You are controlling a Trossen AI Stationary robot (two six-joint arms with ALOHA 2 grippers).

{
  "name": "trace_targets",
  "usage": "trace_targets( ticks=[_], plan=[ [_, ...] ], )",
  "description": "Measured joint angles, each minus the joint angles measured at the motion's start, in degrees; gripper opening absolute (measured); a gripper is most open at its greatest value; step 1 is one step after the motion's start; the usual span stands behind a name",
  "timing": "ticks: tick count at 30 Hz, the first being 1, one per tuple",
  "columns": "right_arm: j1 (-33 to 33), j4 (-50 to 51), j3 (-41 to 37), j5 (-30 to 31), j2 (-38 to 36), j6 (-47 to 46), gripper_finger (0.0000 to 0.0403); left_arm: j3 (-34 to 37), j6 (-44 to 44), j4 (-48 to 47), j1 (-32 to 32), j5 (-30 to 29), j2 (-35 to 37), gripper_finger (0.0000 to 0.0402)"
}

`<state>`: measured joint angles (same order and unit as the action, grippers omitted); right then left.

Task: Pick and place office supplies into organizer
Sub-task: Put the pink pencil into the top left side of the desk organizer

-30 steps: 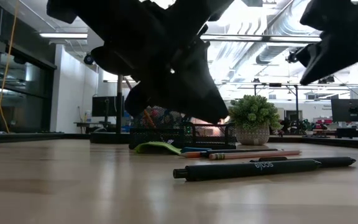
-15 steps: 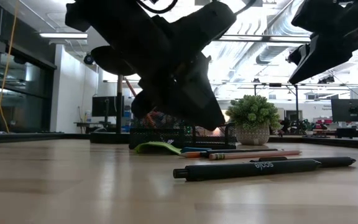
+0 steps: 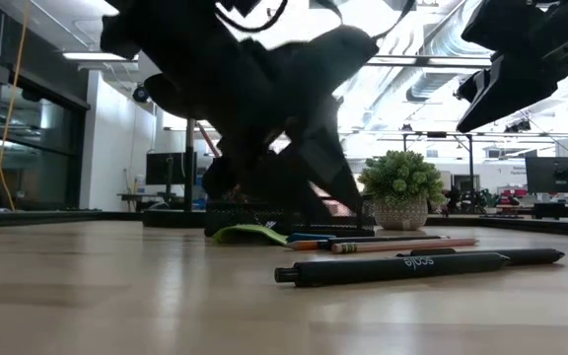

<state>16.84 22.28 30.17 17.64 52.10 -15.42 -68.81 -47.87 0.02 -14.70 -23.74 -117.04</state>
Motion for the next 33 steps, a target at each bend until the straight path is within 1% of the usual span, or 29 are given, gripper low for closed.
trace_targets(
  ticks=[5, 10, 17, 20, 22, 24, 25, 26, 29, 31, 33],
  plan=[
    [0.0, 0.0, 0.0, 0.1, 0.0, -0.5, 0.0001, 0.0, 0.1, -0.6, -0.4, -2.1, 0.0, 0.0136],
    [0.0, 0.0, 0.0, 0.3, 0.0, -1.0, 0.0000, 0.0, 0.1, -0.6, -0.4, -2.3, 0.0, 0.0115],
    [0.0, 0.0, 0.0, 0.4, 0.0, -1.0, 0.0001, -0.1, -0.4, -0.4, -0.5, -2.5, 0.0, 0.0112],
    [0.0, 0.0, 0.0, 0.4, 0.0, -1.1, 0.0000, -2.3, 0.8, -1.1, -1.3, -2.6, 0.0, 0.0112],
    [0.0, 0.0, 0.0, 0.4, 0.0, -1.1, 0.0001, -5.4, 3.6, -3.5, -2.0, -3.0, 0.0, 0.0112],
    [0.0, 0.0, 0.0, 0.4, 0.0, -1.1, 0.0000, -9.3, 5.3, -8.3, -2.4, -3.9, -1.5, 0.0112],
    [0.0, 0.0, 0.0, 0.4, 0.0, -1.1, 0.0000, -11.1, 5.4, -12.2, -2.4, -3.9, -2.3, 0.0112],
    [0.0, 0.0, 0.0, 0.4, 0.0, -1.1, 0.0001, -12.6, 4.8, -16.3, -2.4, -3.9, -3.3, 0.0113],
    [0.0, -0.1, 0.0, 0.4, 0.0, -1.1, 0.0000, -16.8, -0.7, -23.5, -2.2, -4.0, -6.4, 0.0113],
    [0.0, -0.2, 0.1, 0.4, 0.0, -1.1, 0.0000, -18.4, -3.5, -24.3, -2.1, -4.2, -8.1, 0.0113],
    [0.0, -0.2, 0.1, 0.2, 0.0, -1.1, 0.0000, -18.9, -4.0, -23.9, -2.2, -4.1, -8.8, 0.0113]
  ],
)
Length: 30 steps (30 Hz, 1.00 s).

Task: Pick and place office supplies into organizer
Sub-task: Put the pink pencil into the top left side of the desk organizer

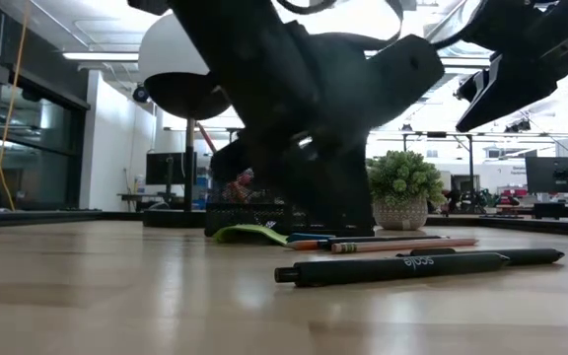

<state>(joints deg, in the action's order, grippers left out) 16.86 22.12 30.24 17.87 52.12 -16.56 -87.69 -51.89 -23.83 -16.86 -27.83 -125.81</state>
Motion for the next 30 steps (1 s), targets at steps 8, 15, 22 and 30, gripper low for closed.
trace_targets(
  ticks=[8, 15, 22, 30],
  plan=[
    [0.0, -0.1, 0.0, 0.0, 0.0, 0.0, 0.0000, -0.4, -0.9, -1.8, 0.0, -1.3, -0.5, 0.0113],
    [0.0, -0.2, 0.0, 0.0, 0.0, 0.1, 0.0000, -0.4, -0.9, -3.0, -0.1, -1.9, -0.5, 0.0113],
    [0.0, -0.2, 0.0, 0.0, 0.0, 0.1, 0.0000, -0.4, -0.2, -3.4, 0.0, -2.5, -0.5, 0.0113],
    [0.0, -0.2, 0.0, 0.0, 0.0, 0.1, 0.0000, -0.4, 2.4, -3.4, 0.0, -2.8, -0.5, 0.0113]
  ],
)
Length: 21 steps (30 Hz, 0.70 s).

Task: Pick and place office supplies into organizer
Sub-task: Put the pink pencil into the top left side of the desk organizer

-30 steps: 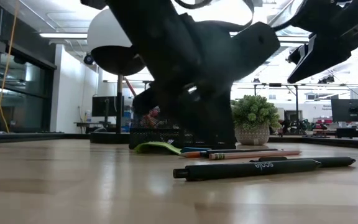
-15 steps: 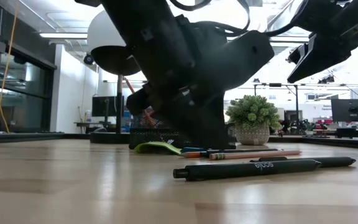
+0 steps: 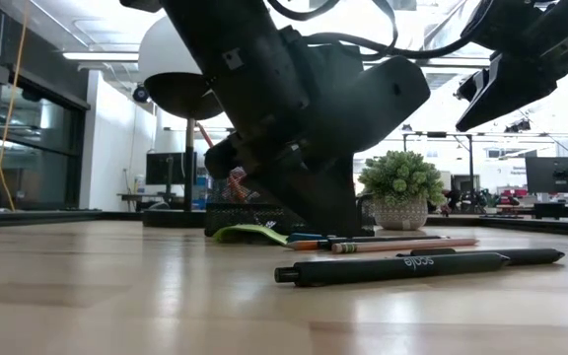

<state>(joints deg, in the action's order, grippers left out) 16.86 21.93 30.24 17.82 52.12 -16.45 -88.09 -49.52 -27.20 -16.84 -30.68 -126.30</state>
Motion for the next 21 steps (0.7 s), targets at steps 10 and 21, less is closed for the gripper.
trace_targets(
  ticks=[10, 21],
  plan=[
    [0.0, 0.0, 0.0, 0.0, 0.0, 0.0, 0.0000, 1.8, -0.3, 1.8, 2.0, 3.9, 0.0, 0.0113],
    [0.0, -0.1, 0.0, 0.0, 0.0, 0.0, 0.0000, 1.7, 1.4, 3.4, 3.3, 6.5, 0.1, 0.0113]
  ],
)
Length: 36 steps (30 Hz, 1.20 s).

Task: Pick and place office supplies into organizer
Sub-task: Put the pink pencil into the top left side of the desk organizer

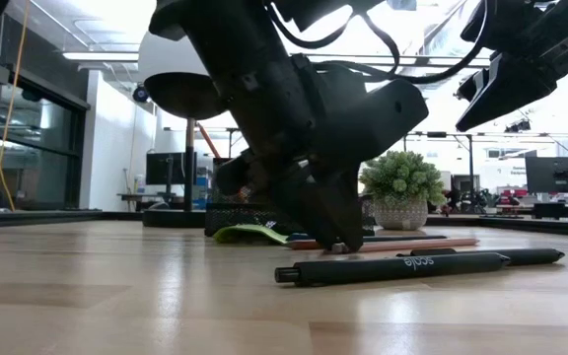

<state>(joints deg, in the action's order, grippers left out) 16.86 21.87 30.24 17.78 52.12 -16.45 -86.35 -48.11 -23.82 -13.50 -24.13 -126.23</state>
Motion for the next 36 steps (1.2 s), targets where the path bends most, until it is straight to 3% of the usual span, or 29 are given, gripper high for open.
trace_targets(
  ticks=[21, 33, 36],
  plan=[
    [0.0, 0.0, 0.0, -0.2, 0.0, 0.0, 0.0000, 1.6, 1.7, 0.3, 0.1, 4.6, 0.3, 0.0110],
    [0.0, 0.0, 0.0, -0.2, 0.0, 0.0, 0.0000, 1.7, 3.1, -0.6, 0.2, 7.2, 0.6, 0.0015],
    [0.0, 0.0, 0.0, -0.2, 0.0, 0.0, 0.0000, 1.7, 2.7, -1.0, 0.2, 8.5, 0.6, 0.0007]
  ],
)
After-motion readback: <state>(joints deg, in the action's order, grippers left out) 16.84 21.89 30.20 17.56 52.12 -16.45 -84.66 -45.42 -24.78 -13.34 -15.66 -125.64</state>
